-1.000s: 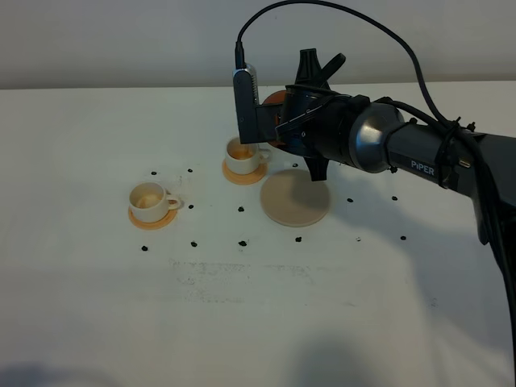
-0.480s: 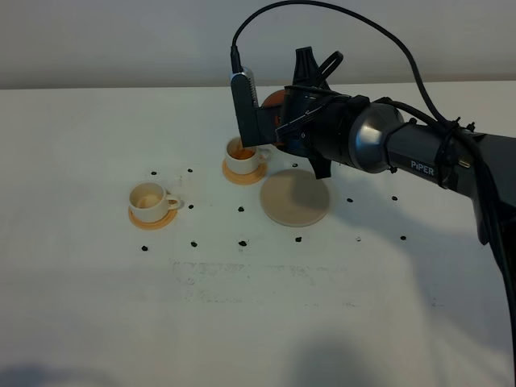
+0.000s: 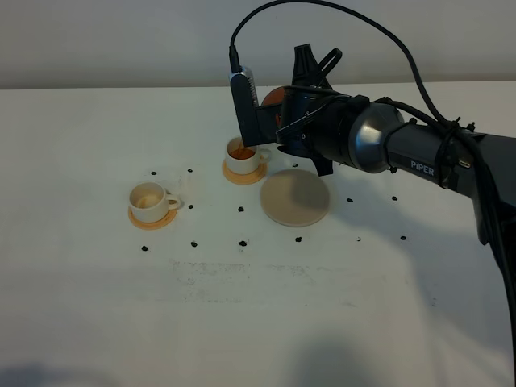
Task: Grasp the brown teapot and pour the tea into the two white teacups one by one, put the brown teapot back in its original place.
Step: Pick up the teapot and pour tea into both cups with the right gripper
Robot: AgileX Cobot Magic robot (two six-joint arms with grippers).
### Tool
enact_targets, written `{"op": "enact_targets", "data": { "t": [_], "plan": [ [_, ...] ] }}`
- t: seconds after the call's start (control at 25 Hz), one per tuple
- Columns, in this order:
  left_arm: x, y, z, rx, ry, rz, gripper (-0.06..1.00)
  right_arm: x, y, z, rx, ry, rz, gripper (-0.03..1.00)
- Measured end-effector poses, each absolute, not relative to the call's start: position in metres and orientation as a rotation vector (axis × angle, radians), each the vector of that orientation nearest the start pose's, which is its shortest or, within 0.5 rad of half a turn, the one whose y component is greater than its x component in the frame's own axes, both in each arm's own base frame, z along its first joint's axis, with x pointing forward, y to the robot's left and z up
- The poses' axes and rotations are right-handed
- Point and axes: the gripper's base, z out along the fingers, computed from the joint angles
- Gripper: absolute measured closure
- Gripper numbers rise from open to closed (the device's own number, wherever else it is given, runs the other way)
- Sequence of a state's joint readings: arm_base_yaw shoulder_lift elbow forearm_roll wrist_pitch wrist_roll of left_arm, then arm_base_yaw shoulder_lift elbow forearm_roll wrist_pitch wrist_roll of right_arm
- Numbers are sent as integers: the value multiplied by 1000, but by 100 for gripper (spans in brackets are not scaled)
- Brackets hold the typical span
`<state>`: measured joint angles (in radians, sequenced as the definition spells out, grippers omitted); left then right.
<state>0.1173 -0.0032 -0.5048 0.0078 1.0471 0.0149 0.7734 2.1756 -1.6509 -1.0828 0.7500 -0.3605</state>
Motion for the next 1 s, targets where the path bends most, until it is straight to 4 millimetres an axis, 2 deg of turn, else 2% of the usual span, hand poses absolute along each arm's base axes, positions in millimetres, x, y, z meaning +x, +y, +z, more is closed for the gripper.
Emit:
{"op": "enact_targets", "data": {
  "t": [1.0],
  "plan": [
    [-5,0,280,-104,2021,93,45,381,294,195,-1943,1448,-1063,88]
  ]
}}
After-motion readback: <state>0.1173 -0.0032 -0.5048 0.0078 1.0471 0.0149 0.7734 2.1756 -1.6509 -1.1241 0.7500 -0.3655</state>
